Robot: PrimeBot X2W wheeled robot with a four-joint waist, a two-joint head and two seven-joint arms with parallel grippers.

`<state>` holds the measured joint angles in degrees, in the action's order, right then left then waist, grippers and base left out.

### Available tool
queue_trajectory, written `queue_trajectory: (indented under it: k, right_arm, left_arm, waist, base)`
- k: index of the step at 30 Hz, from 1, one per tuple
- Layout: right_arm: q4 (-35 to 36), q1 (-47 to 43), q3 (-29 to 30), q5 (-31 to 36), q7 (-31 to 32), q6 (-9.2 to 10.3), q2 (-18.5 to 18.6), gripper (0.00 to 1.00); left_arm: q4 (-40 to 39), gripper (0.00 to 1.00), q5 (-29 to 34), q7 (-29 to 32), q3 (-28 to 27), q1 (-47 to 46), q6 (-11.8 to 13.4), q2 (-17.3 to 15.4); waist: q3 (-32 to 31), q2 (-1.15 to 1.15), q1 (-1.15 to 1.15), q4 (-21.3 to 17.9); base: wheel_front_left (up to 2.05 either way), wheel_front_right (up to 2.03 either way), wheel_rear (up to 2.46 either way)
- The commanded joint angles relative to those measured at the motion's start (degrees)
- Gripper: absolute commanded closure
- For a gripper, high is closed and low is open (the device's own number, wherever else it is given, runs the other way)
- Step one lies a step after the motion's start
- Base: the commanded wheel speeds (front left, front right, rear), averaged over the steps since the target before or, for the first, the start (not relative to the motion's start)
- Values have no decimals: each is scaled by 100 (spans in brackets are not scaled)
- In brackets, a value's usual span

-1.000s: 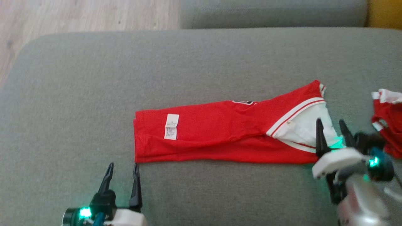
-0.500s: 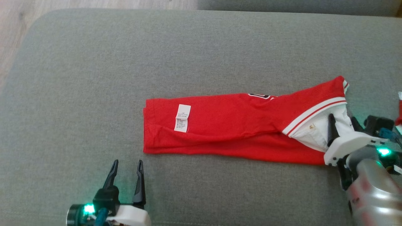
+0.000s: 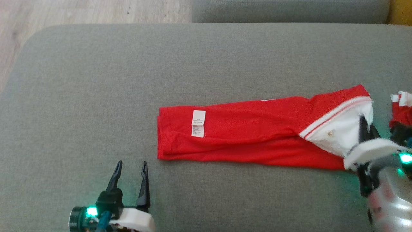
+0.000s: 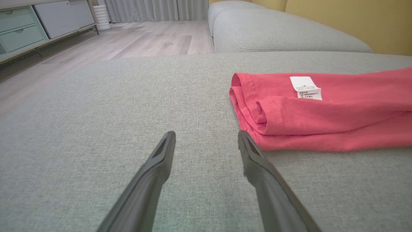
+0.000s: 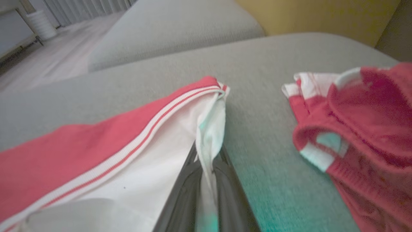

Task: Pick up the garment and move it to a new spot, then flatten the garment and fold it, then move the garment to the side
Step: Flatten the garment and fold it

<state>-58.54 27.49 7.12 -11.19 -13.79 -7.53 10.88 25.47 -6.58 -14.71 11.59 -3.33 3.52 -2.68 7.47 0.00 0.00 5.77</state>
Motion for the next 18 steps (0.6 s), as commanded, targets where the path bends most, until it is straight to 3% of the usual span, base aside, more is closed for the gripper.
queue_trajectory:
  k: [1,9,13,18]
  right_arm:
    - [440,119,-276,-104,-114,4,-56,100]
    - [2148,-387,-2011,-1254,-107,4,-630,100]
    - [2450,-509,-2792,-1840,48,4,-711,100]
    - [2369,-415,-3291,-2221,113,4,-764,100]
  left_arm:
    - [-147,0,-40,-29,-118,-93,-1,-20]
    - [-76,0,-49,-29,56,54,-62,-20]
    - [-29,0,-41,-29,124,99,-41,-20]
    - [44,0,28,-29,282,116,-123,-20]
  waist:
    - [-75,0,0,1]
    - [-311,0,0,305]
    - [-415,0,0,701]
    - [-451,0,0,1374]
  base:
    - [0,0,0]
    - [0,0,0]
    - [0,0,0]
    - [0,0,0]
